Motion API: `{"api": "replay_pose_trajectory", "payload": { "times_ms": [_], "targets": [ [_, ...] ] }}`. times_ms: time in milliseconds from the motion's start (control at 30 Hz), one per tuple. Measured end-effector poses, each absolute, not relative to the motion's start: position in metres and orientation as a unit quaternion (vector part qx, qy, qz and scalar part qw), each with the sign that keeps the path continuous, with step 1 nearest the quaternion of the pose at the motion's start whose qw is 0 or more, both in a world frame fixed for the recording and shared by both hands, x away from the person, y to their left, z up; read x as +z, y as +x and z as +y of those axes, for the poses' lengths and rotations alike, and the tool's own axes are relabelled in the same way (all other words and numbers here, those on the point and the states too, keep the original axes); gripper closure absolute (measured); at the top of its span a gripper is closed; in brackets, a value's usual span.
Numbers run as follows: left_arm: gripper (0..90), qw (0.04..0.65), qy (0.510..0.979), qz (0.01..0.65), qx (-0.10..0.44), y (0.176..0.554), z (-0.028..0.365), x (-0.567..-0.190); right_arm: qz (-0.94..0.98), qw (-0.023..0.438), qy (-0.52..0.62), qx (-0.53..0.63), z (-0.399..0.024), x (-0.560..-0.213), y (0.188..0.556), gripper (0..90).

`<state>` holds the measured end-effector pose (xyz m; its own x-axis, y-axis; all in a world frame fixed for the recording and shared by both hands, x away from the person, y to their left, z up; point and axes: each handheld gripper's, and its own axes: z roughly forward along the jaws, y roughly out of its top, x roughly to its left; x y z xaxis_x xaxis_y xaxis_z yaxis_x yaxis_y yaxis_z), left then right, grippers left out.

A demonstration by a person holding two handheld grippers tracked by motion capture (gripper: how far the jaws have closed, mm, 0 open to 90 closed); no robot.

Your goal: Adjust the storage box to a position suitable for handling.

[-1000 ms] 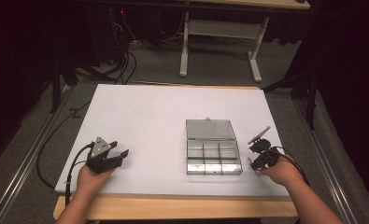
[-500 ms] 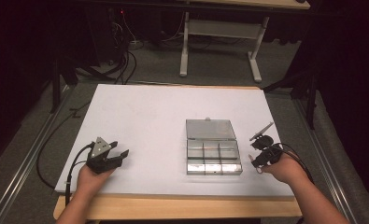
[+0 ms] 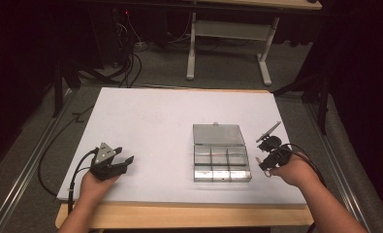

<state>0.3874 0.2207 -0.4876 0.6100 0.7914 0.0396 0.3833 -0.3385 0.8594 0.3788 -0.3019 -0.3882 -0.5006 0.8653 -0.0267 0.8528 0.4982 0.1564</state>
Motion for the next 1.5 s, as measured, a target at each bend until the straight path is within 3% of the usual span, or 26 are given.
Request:
{"api": "replay_pose_trajectory", "payload": {
  "times_ms": [533,1500],
  "targets": [
    [39.4,0.439,0.784,0.373,0.232,0.387,0.221,-0.488,0.877,0.046,0.475,0.064,-0.271,-0.374,0.383,83.5],
    [39.3,0.440,0.784,0.371,0.232,0.387,0.221,-0.488,0.903,0.024,0.425,0.058,-0.220,-0.387,0.387,83.5]
  ]
}}
